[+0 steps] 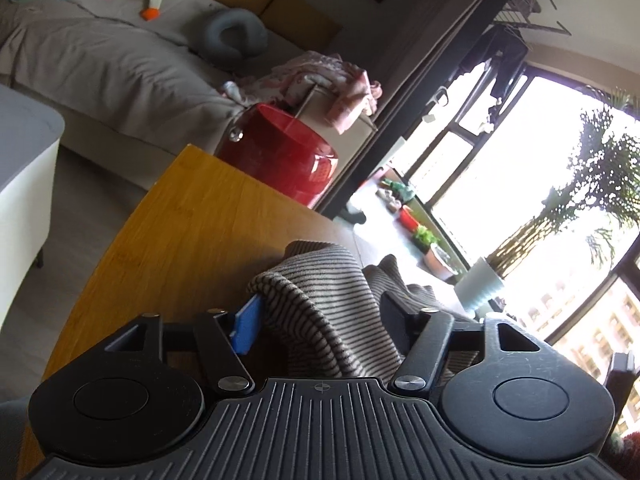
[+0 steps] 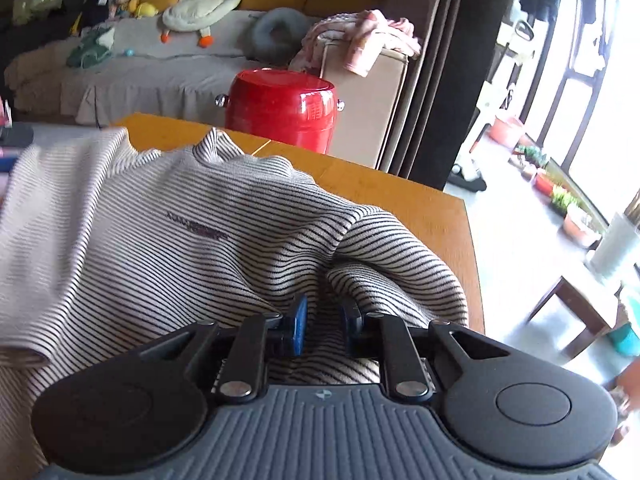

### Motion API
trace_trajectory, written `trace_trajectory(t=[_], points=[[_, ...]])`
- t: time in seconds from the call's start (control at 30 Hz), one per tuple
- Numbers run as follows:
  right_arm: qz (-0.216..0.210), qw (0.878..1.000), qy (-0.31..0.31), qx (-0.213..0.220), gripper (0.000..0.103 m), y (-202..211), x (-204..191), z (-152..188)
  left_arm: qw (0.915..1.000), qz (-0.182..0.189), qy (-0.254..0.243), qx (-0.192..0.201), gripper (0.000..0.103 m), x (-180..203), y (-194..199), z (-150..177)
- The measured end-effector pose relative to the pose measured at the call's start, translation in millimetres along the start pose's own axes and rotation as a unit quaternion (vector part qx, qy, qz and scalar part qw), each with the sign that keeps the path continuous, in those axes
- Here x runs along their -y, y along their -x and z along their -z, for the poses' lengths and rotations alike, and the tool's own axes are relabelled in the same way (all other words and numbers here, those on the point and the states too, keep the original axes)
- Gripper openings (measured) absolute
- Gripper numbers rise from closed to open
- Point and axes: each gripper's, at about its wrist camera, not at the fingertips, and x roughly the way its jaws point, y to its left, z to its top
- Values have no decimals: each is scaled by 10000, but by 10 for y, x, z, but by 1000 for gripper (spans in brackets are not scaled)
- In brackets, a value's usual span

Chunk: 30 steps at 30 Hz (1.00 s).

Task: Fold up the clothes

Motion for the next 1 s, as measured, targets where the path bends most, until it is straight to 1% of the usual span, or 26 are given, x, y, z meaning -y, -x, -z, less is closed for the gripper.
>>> trace_trajectory(t=[0.03,0.07,0.1,0.13,0.17,0.23,0.33,0.37,0.43,0.5,0.57,0.63,0.67,0.73,0.77,0.83,0.93,1.0], points=[[-104,9998,-157,59,26,115,59,1,9999,-17,-118,6,83,29,53,0],[-137,9995,-267,126,32,250,110,13,9997,2,-224,-10,84,56,119,1],[-118,9991,-359,192,47,393,153,33,9996,61,-287,-16,84,85,191,7],[-117,9987,-448,221,56,520,193,74,9993,119,-351,-22,86,114,262,14],[-137,9983,-535,210,56,632,230,138,9989,181,-421,-31,87,147,329,23],[-175,9972,-707,189,56,854,304,267,9966,377,-716,-119,89,306,365,102],[-240,9949,-977,16,56,1049,324,504,9906,667,-1168,-260,92,548,413,225],[-271,9939,-1063,-55,56,1083,318,588,9858,723,-1463,-405,93,669,375,323],[-347,9922,-1195,-121,56,1143,288,728,9725,726,-2103,-684,93,888,301,567],[-432,9903,-1308,-163,56,1202,249,859,9556,625,-2716,-960,93,1044,237,824],[-516,9883,-1421,-205,56,1261,211,989,9414,370,-3172,-1081,90,1129,174,1024],[-581,9868,-1495,-219,56,1306,175,1091,9298,144,-3509,-1102,81,1153,124,1164],[-584,9872,-1470,-183,56,1309,163,1095,9253,33,-3640,-1068,78,1159,91,1200],[-589,9880,-1421,-110,56,1314,138,1103,9239,-166,-3696,-978,65,1135,22,1206],[-592,9884,-1397,-74,56,1316,125,1107,9231,-260,-3720,-934,61,1124,-11,1207],[-597,9891,-1347,-1,56,1321,100,1116,9250,-359,-3685,-850,38,1116,-20,1167],[-645,9896,-1279,109,56,1338,76,1108,9291,-645,-3599,-564,28,1051,147,1002],[-670,9894,-1282,153,56,1344,84,1101,9313,-852,-3519,-405,28,970,281,871]])
